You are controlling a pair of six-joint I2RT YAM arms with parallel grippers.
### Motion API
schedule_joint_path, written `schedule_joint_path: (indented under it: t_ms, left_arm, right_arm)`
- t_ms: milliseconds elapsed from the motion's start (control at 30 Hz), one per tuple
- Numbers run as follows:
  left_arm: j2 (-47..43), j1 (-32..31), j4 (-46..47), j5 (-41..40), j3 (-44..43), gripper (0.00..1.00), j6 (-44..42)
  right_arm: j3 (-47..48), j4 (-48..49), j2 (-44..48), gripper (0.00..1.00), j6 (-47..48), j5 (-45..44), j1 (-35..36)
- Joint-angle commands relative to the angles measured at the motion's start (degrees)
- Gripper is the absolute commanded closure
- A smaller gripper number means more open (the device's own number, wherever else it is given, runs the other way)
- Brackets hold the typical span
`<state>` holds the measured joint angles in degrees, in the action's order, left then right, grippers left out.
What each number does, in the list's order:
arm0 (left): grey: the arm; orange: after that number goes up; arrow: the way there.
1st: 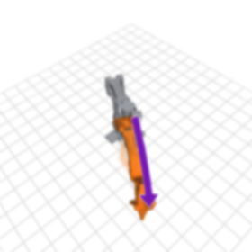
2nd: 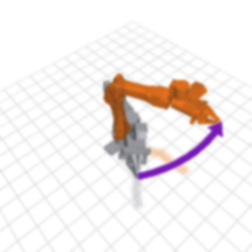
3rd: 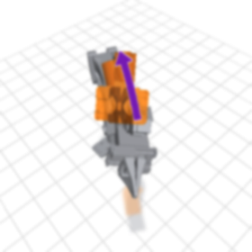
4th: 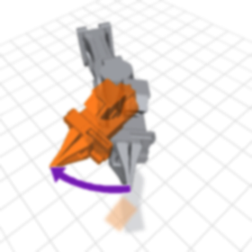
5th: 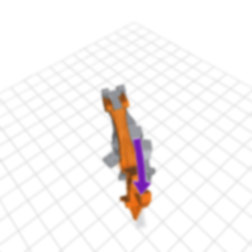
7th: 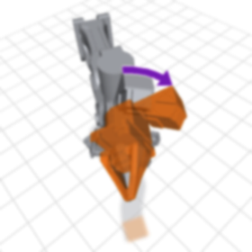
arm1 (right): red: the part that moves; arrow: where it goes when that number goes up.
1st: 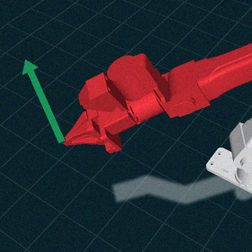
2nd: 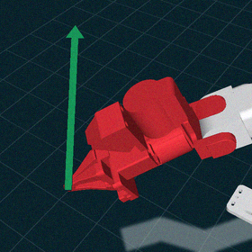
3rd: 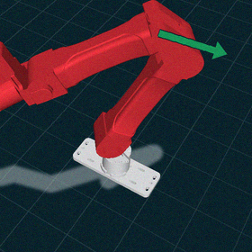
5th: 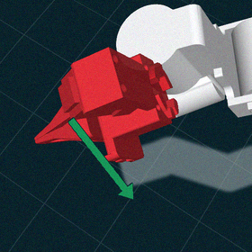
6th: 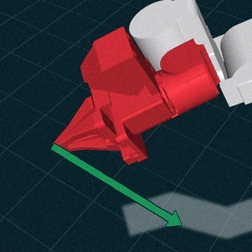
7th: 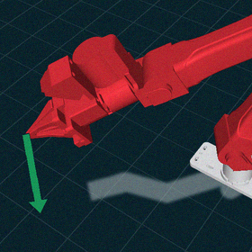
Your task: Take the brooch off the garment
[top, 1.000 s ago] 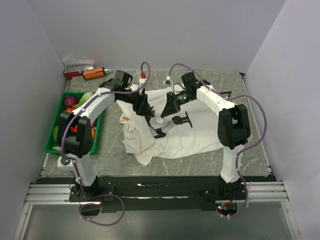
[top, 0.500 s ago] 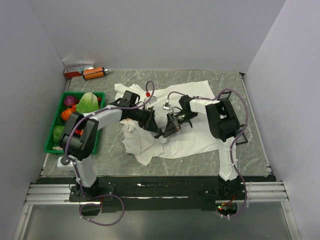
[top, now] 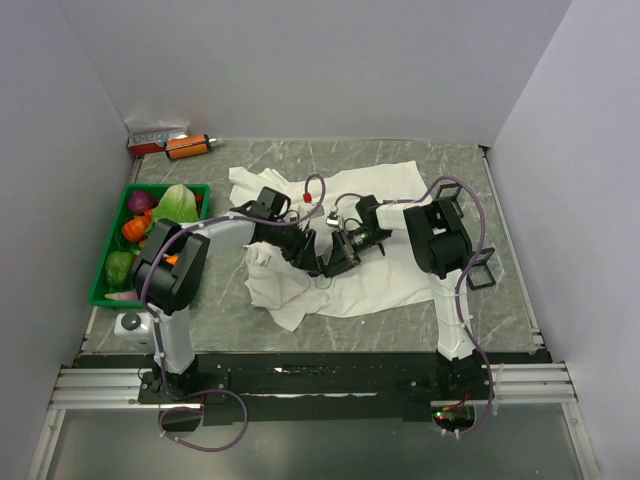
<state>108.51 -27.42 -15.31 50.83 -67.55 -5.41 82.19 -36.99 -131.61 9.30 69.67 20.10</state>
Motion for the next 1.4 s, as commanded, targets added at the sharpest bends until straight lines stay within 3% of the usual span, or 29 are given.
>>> schedule_joint_path:
  t_ms: [0,300,567,1367]
  left_arm:
    - [2.3,-0.8,0.8,-1.1,-2.6,0.44,-4.3]
    - [6.6,-0.5,-2.2,4.9,-4.7,0.46,-4.3]
    - [9.3,-0.5,-5.4,12.2,-6.0,0.53,-4.6]
    - [15.9,-0.6,-9.7,13.8,-10.8,0.66,-7.1]
  right_arm:
    - [0.9,2.7,-0.9,1.0,-0.5,-1.2,0.0]
    - [-2.6,4.1,3.0,1.0,5.5,4.8,0.1]
    - [-4.0,4.7,4.3,1.0,7.0,5.6,0.3]
    - [-4.1,4.3,4.1,1.0,7.7,7.6,0.1]
